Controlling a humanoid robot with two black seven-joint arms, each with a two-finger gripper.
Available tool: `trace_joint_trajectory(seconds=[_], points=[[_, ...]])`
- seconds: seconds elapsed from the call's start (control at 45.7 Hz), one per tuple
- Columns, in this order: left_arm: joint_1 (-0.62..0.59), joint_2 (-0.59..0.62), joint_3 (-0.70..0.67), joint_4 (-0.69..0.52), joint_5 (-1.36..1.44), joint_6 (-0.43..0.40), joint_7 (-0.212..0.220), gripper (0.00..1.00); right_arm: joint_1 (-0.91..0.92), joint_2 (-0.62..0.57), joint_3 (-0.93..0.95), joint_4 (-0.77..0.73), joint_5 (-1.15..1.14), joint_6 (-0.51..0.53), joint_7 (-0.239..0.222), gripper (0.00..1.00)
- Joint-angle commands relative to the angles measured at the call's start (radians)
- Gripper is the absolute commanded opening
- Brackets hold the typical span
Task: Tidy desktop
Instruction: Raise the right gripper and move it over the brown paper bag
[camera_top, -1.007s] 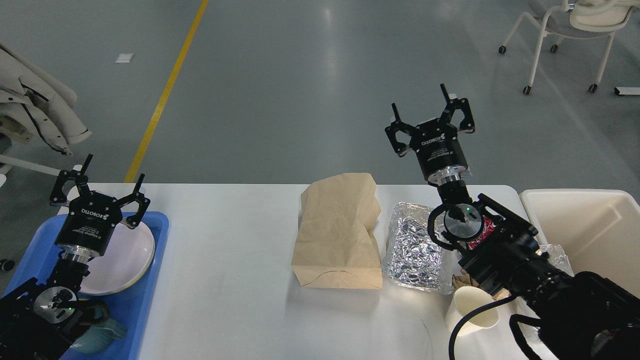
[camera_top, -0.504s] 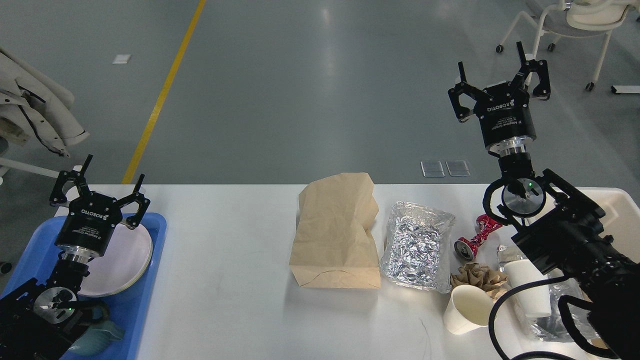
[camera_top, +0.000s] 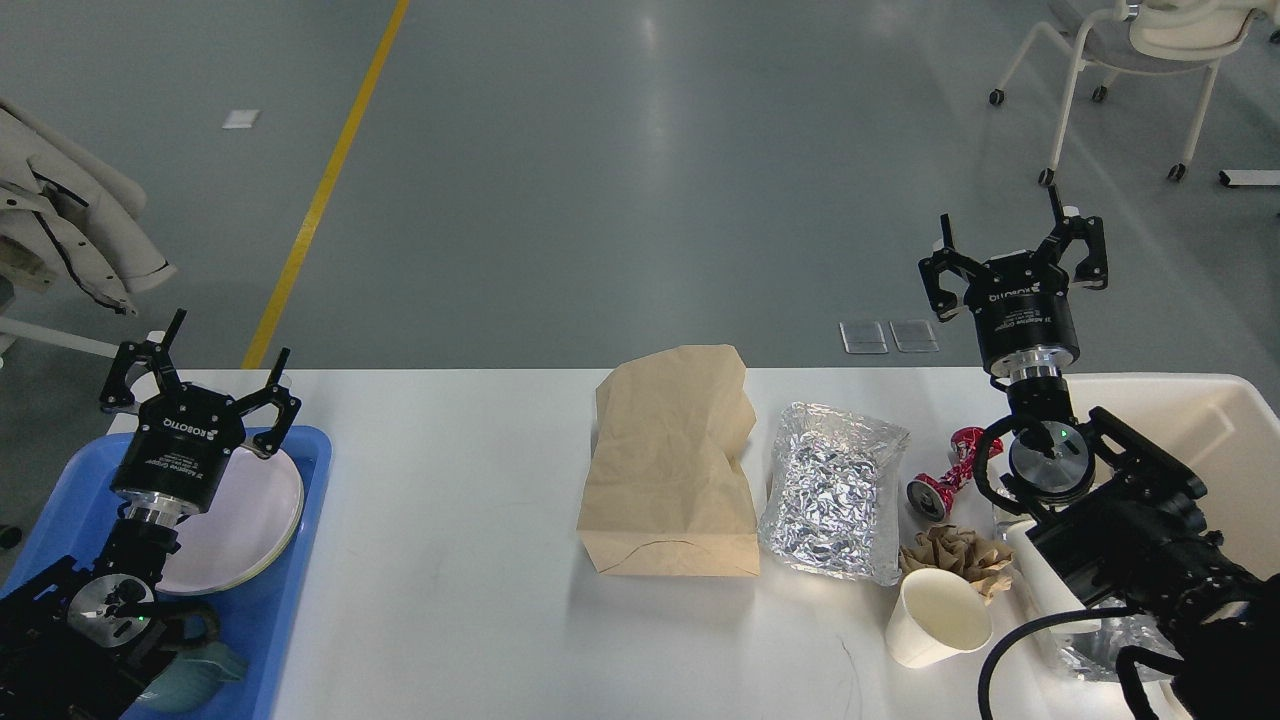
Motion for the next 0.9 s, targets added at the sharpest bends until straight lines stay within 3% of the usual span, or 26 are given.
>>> trace_joint_trajectory(seconds=[0.0,0.066,0.153,0.175,0.219,0.307,0.482,0.657,0.876], points=[[0.000,0.000,0.000,0.000,0.000,0.000,0.000,0.97,0.032,0.015,-0.104,-0.003,-0.037,-0.048,-0.038,1.00],[0.000,0.000,0.000,0.000,0.000,0.000,0.000,0.97,0.124,0.009,-0.224,-0.004,-0.059,-0.109,-0.124,1.00],[0.000,0.000,0.000,0.000,0.000,0.000,0.000,0.97,0.311,-0.034,-0.452,-0.001,-0.118,-0.163,-0.294,1.00],[0.000,0.000,0.000,0.000,0.000,0.000,0.000,0.97,0.463,-0.051,-0.646,0.008,-0.195,-0.164,-0.362,1.00],[0.000,0.000,0.000,0.000,0.000,0.000,0.000,0.97,0.600,-0.049,-0.818,0.010,-0.272,-0.163,-0.394,1.00],[0.000,0.000,0.000,0.000,0.000,0.000,0.000,0.97,0.829,-0.054,-1.188,0.083,-0.396,-0.123,-0.405,1.00],[0.000,0.000,0.000,0.000,0.000,0.000,0.000,0.97,1.216,0.047,-1.784,0.330,-0.435,0.096,-0.398,1.00],[0.000,0.000,0.000,0.000,0.000,0.000,0.001,0.97,1.400,0.095,-1.937,0.546,-0.406,0.254,-0.395,1.00],[0.000,0.000,0.000,0.000,0.000,0.000,0.001,0.97,1.635,0.081,-2.157,0.901,-0.390,0.311,-0.392,1.00]])
